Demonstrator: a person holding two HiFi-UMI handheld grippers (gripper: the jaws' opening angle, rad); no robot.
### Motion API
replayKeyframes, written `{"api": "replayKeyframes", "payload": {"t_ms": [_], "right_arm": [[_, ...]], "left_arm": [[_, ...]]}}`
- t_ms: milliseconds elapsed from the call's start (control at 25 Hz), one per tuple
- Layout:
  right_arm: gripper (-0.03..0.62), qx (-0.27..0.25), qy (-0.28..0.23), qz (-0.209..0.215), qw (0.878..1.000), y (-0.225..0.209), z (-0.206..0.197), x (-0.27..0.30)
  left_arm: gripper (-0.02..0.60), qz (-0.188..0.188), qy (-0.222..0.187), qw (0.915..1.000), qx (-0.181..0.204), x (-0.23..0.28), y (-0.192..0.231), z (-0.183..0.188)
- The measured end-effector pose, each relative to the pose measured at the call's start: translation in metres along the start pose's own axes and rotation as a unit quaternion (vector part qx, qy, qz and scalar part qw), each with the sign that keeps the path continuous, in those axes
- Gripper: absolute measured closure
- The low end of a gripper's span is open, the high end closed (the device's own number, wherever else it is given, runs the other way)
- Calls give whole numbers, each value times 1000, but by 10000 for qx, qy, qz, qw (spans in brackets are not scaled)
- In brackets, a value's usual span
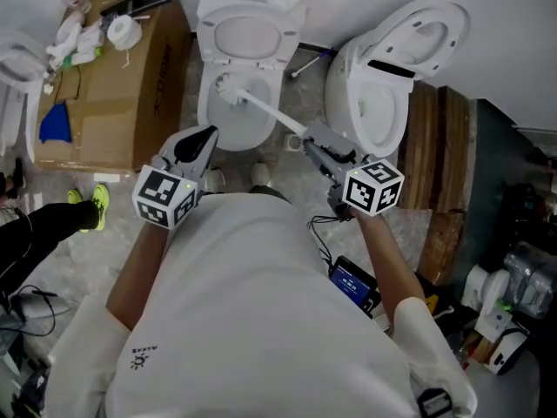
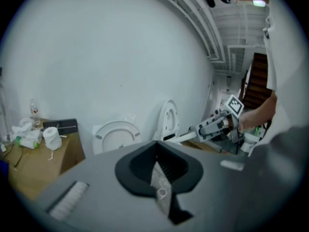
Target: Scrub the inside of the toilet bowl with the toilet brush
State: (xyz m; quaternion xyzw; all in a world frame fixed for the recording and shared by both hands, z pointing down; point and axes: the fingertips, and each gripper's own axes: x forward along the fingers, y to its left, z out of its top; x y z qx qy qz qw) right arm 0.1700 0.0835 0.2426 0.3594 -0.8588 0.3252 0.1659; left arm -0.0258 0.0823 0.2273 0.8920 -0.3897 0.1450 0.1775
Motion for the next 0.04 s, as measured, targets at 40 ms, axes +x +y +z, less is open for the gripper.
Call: {"api": "replayKeyframes", "payload": {"t_ms": [40], "right_arm": [[449,-19,14,-10,10000,1,0,1]], "left_arm": [[595,18,-9,10000,-14,-2,2,0]]}}
